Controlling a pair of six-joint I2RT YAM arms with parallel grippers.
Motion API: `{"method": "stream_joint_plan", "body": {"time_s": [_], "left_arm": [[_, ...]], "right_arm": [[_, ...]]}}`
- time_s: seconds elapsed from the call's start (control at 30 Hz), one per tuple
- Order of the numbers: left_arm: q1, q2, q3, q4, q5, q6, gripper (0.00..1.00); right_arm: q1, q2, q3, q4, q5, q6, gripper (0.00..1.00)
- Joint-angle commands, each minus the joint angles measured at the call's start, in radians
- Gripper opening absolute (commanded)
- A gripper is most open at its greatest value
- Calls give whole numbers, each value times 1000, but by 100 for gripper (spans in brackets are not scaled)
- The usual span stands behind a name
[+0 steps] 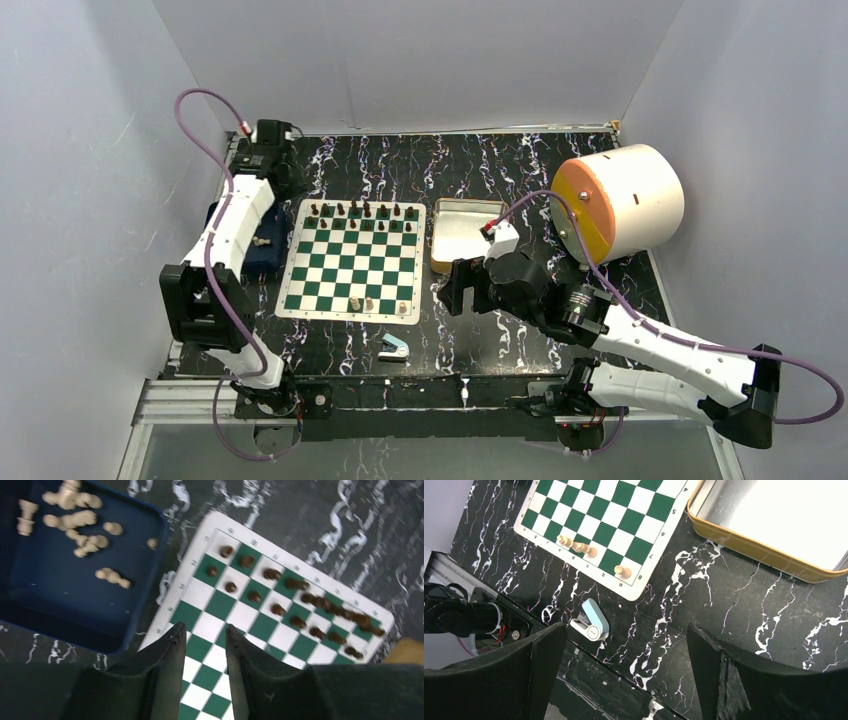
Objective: Set up the chess pieces on the board
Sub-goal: Pick up the chess piece from the storage box.
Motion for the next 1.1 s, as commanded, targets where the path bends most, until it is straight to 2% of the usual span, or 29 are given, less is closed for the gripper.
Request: {"method": "stream_joint_plan", "body": {"time_s": [0.0, 0.17, 0.27, 0.33, 0.7, 1.07], "left_arm": [[107, 25, 40, 9, -13, 23, 33], [254, 74, 24, 69, 13, 26, 31], [313, 117, 36, 88, 27, 30, 21], [338, 143, 39, 110, 32, 35, 20], [400, 312, 80, 171, 60, 66, 22], [414, 367, 76, 140, 31, 49, 21]], "right_arm": [[-3, 17, 65, 50, -26, -37, 99], [-2, 30, 64, 67, -37, -34, 99], [-2, 28, 56, 82, -35, -27, 99], [-2, 30, 60, 87, -28, -30, 99], [-2, 100, 108, 90, -2, -76, 99], [-2, 145, 138, 90, 16, -107, 99]]}}
